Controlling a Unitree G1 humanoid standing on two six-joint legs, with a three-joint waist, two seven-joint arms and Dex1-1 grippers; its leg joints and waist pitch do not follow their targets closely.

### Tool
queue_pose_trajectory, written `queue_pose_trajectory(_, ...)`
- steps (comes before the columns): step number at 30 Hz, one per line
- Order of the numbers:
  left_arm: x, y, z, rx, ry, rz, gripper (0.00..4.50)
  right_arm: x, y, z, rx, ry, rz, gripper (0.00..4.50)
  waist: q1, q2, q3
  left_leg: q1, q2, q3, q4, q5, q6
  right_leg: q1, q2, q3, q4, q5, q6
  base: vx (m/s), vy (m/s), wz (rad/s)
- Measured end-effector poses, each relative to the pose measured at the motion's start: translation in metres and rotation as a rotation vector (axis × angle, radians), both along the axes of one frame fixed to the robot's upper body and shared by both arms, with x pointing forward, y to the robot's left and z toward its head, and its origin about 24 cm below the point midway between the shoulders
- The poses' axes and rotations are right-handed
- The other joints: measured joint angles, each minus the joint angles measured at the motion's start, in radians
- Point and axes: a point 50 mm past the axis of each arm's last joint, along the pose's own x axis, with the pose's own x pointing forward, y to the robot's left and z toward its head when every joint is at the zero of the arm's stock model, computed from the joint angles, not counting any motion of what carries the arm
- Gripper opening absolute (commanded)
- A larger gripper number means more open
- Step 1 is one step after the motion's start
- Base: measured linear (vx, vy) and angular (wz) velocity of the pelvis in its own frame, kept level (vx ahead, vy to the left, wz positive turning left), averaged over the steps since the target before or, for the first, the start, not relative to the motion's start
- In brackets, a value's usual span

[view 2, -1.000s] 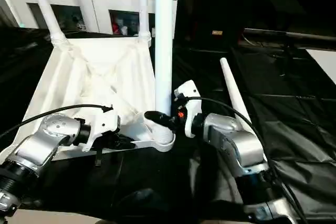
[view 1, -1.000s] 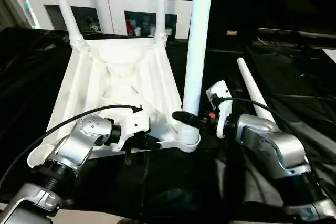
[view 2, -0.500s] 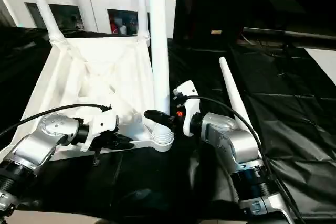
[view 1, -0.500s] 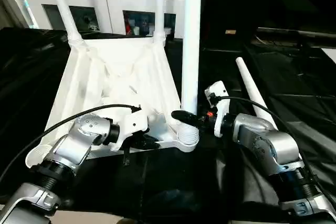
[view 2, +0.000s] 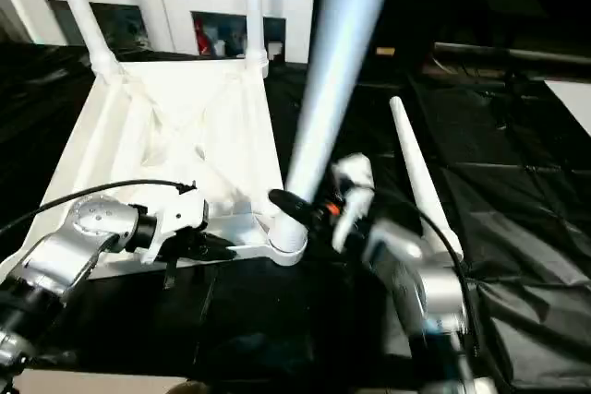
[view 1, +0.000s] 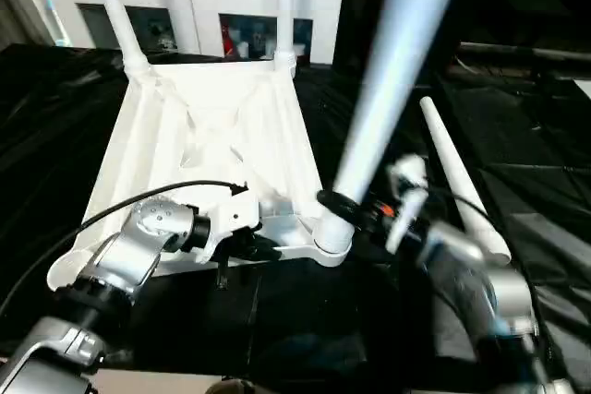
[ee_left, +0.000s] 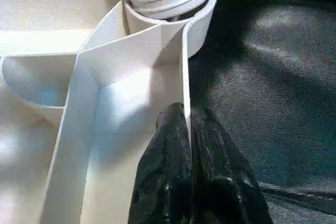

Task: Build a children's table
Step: Insert table leg to table base

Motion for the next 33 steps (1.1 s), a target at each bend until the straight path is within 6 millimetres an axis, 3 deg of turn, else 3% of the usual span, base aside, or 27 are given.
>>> queue_pose_trajectory(15,0.001,0.0,0.0,-0.004,-0.002,-0.009,0.0,-0.022,0.007,-0.005,-0.056,-0.187,-0.059,1.85,-0.002,0.013,0.003,0.003,0.0,0.007,-0.014,0.0,0.0,0.002,0.0,0.002,-0.02,0.004,0.001,0.0,0.0,0.0)
queue_pose_trajectory(20,0.002,0.0,0.0,-0.003,-0.001,-0.005,0.0,-0.025,0.008,-0.008,-0.024,-0.171,-0.1,1.85,-0.002,0.012,0.005,0.006,0.0,0.008,-0.022,0.0,0.0,0.002,0.0,0.002,-0.021,0.004,0.001,0.0,0.0,0.0)
queue_pose_trajectory(28,0.002,0.003,-0.001,0.004,0.0,0.001,0.0,-0.016,0.012,0.0,-0.161,-0.198,0.032,1.85,-0.005,0.009,0.005,0.01,0.0,0.009,-0.024,0.0,0.0,0.003,0.0,0.002,-0.021,0.003,0.002,0.0,0.0,0.0)
queue_pose_trajectory(33,0.002,0.004,0.0,0.009,-0.001,0.004,0.0,-0.009,0.017,0.005,-0.236,-0.198,0.103,1.85,-0.006,0.0,0.003,0.012,0.0,0.009,-0.025,0.0,0.0,0.003,0.0,0.002,-0.022,0.003,0.002,0.0,0.0,0.0)
